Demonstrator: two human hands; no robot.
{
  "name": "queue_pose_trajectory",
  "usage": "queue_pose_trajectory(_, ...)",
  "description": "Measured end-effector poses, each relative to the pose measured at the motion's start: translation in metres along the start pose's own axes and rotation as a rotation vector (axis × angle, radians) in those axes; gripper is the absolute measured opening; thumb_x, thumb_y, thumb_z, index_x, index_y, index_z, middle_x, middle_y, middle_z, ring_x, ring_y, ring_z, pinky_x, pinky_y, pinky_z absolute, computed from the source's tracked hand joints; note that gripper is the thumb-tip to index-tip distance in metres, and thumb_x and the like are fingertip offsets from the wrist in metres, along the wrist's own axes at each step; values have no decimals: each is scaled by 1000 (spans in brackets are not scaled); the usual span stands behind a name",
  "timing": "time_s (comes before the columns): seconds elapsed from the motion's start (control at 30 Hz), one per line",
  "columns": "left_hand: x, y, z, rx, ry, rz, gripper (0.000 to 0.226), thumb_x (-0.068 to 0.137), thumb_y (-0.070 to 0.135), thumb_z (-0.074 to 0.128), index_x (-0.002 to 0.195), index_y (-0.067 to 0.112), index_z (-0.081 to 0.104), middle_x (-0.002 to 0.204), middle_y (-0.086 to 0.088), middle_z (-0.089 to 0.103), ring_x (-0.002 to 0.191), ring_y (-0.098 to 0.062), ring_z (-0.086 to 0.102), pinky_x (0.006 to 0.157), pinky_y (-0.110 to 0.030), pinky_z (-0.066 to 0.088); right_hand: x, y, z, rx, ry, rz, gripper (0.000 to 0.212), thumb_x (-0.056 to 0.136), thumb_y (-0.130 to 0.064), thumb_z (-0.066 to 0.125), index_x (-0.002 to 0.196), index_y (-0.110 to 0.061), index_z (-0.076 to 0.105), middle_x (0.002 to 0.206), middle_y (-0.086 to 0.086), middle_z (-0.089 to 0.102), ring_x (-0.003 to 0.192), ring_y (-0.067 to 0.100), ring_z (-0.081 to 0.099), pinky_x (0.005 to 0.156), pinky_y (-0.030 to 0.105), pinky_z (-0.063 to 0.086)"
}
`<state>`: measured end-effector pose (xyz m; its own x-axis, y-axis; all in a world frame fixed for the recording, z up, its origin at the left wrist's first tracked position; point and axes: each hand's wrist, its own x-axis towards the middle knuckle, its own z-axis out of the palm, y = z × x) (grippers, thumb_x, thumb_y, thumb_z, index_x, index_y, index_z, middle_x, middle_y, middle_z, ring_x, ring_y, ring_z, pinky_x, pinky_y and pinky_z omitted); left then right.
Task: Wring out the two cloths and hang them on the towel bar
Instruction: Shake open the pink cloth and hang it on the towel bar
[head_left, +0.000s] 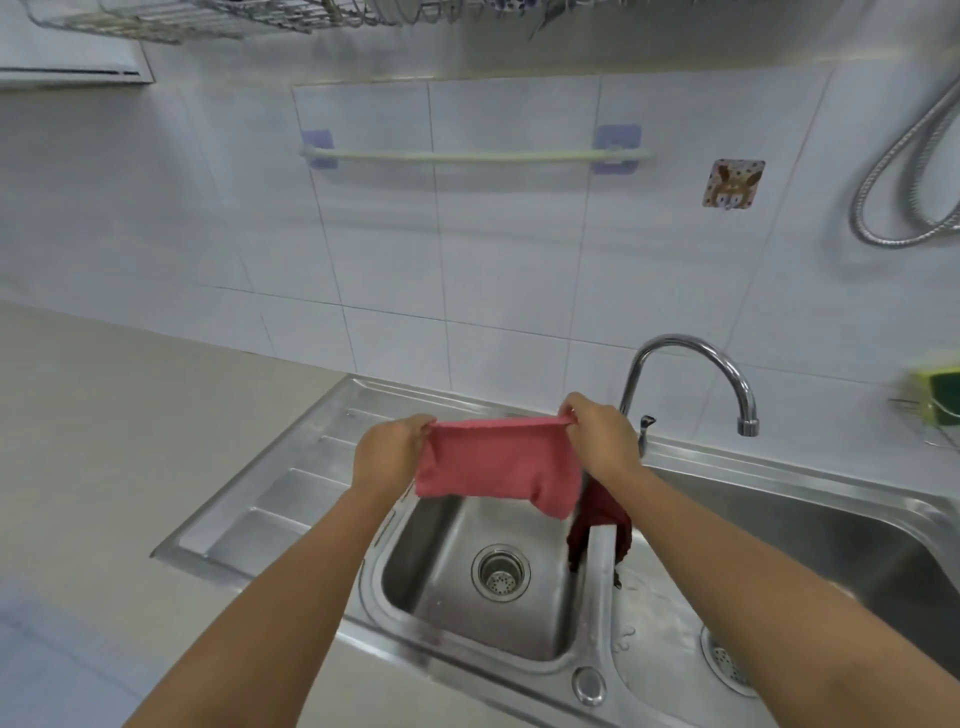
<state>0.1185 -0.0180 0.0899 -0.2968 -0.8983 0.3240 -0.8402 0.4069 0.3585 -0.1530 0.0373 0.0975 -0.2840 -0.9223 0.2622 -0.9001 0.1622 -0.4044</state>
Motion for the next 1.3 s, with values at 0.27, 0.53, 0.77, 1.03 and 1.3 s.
queue_pose_trajectory(0.27, 11, -16, -5, 79, -78, 91, 19, 91, 18, 54, 95, 24, 71, 71, -3, 71, 68, -26, 66, 63, -36, 54, 7, -5, -6, -74, 9, -7, 21, 87, -12, 53, 99, -19, 69, 97, 4, 74, 95, 30, 66, 89, 37, 44)
queue_pose_trajectory(0.53, 43, -24, -18, 168, -115, 133, 21, 93, 19, 50, 97, 22, 71, 90, -5, 72, 89, -28, 65, 70, -32, 44, 21, -26, -4, -136, 33, 78, 19, 86, -17, 55, 92, -25, 71, 97, -2, 75, 96, 24, 66, 92, 37, 42)
queue_pose_trajectory(0.77, 77, -53, -29, 245, -102, 275, 28, 86, 22, 47, 100, 21, 71, 87, -7, 74, 82, -31, 66, 71, -33, 47, 35, -56, 1, -188, 105, 137, 20, 87, -18, 54, 92, -26, 72, 97, -4, 74, 96, 22, 65, 93, 36, 41)
queue_pose_trajectory(1.03, 122, -76, -56, 274, -2, 360, 22, 84, 15, 53, 91, 22, 72, 76, -4, 73, 70, -28, 66, 65, -31, 44, 71, -103, -13, -278, 199, 179, 24, 86, -13, 54, 89, -23, 76, 99, 5, 62, 89, 27, 63, 71, 33, 50)
queue_pose_trajectory(1.3, 178, -79, -118, 278, 65, 323, 25, 87, 15, 49, 85, 23, 73, 72, -3, 51, 81, -28, 60, 62, -29, 34, 134, -166, -53, 195, -13, 544, 17, 77, -12, 74, 75, -10, 57, 75, 7, 58, 64, 22, 59, 58, 28, 48)
